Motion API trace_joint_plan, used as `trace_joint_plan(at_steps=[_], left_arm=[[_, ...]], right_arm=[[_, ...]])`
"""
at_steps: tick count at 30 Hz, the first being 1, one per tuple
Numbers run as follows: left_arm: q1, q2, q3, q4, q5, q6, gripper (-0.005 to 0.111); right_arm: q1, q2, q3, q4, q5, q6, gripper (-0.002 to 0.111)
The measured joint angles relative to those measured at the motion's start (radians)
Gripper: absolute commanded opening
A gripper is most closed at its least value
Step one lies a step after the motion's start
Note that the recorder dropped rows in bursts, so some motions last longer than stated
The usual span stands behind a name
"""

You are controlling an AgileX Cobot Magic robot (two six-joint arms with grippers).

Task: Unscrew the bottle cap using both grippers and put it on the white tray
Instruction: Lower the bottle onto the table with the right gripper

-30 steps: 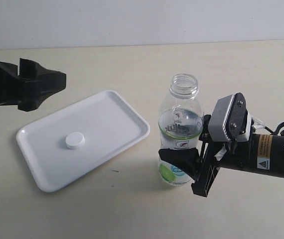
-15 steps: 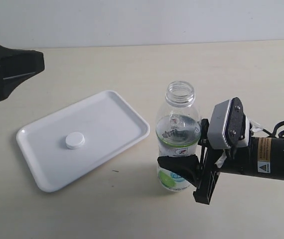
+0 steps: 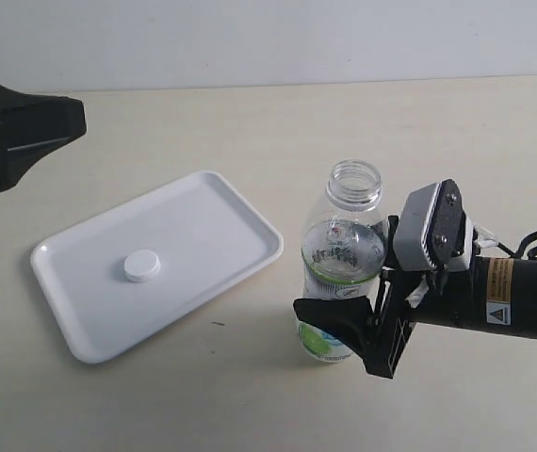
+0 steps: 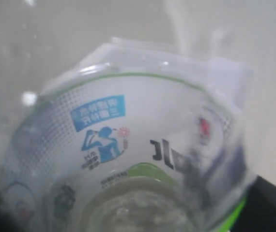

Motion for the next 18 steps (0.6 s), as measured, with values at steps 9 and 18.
trace_joint_plan(at_steps=[9,18], left_arm=[[0.000,0.000,0.000,-0.002,0.014,0.000,0.088],[0.000,0.000,0.000,-0.002,0.020,0.000,0.088]], right_arm=[[0.000,0.000,0.000,0.011,0.057,0.143,0.093],[0.000,-0.067,0.000,-0.106,0.108,0.292,0.093]])
